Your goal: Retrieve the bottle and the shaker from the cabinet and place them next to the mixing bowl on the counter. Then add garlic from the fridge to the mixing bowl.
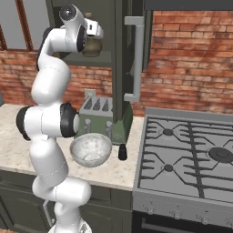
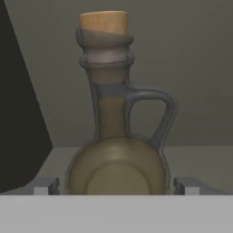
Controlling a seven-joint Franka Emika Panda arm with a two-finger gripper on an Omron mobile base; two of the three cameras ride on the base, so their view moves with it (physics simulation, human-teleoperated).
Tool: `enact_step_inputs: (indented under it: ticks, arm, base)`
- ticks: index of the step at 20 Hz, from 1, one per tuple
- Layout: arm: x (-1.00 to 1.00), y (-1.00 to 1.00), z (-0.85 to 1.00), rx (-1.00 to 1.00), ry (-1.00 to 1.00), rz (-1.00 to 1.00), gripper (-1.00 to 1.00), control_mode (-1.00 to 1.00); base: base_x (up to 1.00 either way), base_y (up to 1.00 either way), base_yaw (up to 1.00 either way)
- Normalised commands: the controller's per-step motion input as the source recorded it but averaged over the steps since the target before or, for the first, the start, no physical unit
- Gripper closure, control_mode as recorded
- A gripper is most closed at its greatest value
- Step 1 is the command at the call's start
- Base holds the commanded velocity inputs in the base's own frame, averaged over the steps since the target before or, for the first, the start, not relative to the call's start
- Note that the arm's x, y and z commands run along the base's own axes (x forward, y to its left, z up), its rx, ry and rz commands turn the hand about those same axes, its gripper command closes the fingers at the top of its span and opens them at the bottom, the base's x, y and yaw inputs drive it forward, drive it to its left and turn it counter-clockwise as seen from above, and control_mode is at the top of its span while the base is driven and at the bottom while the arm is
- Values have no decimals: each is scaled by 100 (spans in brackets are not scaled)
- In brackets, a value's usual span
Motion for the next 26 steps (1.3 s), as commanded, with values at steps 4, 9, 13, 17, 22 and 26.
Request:
enact_step_inputs:
  ticks: [4,9,13,17,22,26]
  arm:
    - [34,1,0,0,0,-1,-100,-100]
    - [34,6,0,0,0,-1,-100,-100]
    - [27,6,-3,0,0,-2,-100,-100]
    - [22,11,-17,0,0,-3,-100,-100]
    - [25,8,-16,0,0,-3,-100,-100]
    - [33,1,-1,0,1,-1,-100,-100]
  base:
    - [0,0,0]
    - [0,0,0]
    - [0,0,0]
    - [0,0,0]
    - [0,0,0]
    - [0,0,0]
